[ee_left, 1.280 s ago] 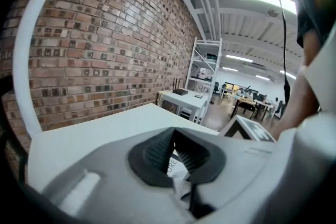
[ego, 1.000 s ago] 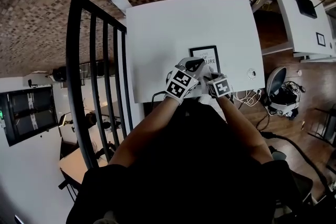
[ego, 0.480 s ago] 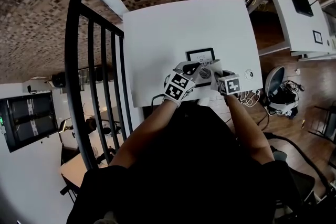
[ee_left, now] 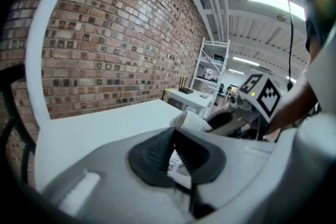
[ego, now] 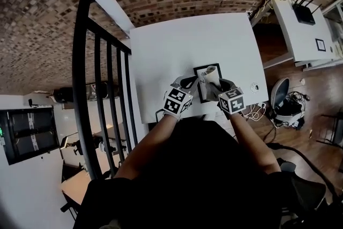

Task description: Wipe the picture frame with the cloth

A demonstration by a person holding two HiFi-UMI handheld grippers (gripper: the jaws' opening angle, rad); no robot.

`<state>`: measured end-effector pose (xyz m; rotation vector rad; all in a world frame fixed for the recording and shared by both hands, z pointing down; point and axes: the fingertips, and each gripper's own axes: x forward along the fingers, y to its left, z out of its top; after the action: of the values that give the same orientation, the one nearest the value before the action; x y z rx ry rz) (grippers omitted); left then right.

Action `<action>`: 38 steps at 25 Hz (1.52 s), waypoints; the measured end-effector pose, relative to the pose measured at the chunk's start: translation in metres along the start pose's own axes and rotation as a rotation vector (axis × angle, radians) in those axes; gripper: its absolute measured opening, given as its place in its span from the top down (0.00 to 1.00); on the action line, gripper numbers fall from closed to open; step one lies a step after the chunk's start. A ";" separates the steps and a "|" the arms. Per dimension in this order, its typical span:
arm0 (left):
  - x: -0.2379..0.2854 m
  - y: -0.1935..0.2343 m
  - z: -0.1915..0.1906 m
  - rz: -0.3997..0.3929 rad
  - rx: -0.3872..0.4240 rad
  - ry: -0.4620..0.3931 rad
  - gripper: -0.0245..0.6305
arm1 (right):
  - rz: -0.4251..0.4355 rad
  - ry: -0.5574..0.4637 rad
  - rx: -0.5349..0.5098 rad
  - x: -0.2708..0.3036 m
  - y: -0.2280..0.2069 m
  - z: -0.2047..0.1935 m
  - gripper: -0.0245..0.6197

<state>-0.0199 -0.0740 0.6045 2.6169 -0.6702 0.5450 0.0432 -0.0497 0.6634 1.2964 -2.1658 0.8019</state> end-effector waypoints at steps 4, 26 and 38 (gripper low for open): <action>-0.028 0.008 0.016 0.012 0.011 -0.067 0.96 | -0.004 -0.136 -0.075 -0.016 0.030 0.044 0.78; -0.088 -0.066 0.154 0.125 0.105 -0.448 0.96 | 0.212 -0.598 -0.310 -0.183 0.046 0.173 0.78; -0.076 -0.148 0.159 0.218 0.106 -0.478 0.96 | 0.356 -0.639 -0.360 -0.249 0.025 0.148 0.78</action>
<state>0.0387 0.0028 0.3957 2.8144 -1.1075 0.0001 0.1117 0.0083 0.3873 1.0827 -2.9267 0.0797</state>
